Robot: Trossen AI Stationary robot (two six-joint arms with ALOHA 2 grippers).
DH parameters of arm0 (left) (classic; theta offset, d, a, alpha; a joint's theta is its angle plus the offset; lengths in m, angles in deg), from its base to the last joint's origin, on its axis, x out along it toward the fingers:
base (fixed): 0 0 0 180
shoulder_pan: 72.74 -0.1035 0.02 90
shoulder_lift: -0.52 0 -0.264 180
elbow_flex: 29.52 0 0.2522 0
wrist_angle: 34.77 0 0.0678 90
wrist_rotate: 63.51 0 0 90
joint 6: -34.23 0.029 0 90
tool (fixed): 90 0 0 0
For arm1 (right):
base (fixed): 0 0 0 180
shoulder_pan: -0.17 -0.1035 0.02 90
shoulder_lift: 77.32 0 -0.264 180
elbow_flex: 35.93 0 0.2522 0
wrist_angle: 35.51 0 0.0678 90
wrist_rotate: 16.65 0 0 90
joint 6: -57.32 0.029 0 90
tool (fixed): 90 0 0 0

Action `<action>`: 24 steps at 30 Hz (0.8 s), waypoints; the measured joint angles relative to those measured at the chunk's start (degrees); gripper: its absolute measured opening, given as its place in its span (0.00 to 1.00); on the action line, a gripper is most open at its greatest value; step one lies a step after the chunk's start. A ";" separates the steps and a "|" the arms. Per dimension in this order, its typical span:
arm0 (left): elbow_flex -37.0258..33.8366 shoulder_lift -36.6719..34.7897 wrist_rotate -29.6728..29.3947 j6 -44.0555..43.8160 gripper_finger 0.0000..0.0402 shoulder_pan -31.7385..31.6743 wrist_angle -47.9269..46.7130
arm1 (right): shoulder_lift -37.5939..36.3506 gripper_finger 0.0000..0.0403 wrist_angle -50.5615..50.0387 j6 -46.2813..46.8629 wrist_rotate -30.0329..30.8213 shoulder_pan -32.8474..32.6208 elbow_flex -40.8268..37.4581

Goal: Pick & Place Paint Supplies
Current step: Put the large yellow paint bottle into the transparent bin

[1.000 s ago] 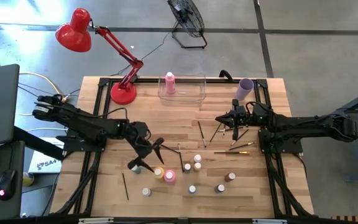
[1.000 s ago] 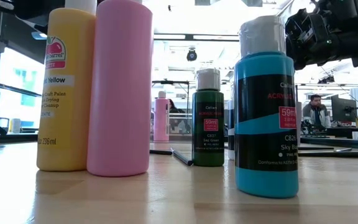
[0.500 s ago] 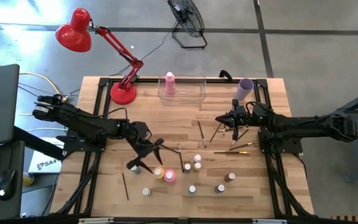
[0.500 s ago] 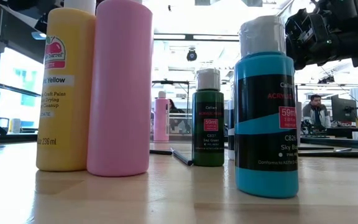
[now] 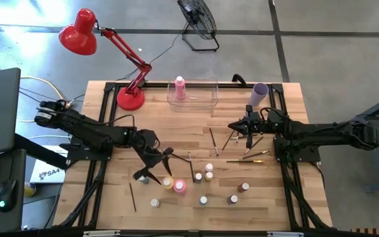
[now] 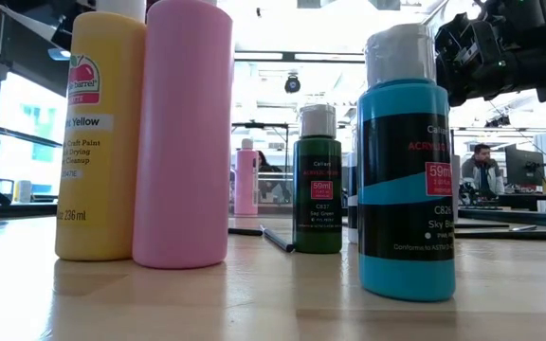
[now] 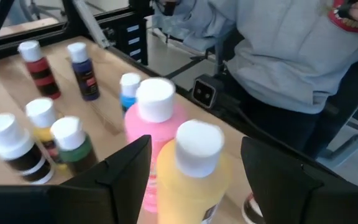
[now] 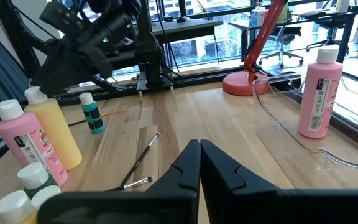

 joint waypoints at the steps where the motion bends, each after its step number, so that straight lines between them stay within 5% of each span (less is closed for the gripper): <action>1: 0.00 0.00 -0.04 0.35 0.61 0.51 0.19 | 0.00 0.01 0.00 0.00 0.00 0.00 0.00; 9: 0.00 0.01 -8.40 0.72 0.61 3.82 2.50 | 0.00 0.01 0.00 0.00 0.00 0.02 0.00; 24: 0.00 0.02 -8.99 -2.73 0.61 3.69 1.18 | 0.00 0.01 0.00 0.02 0.00 0.00 0.00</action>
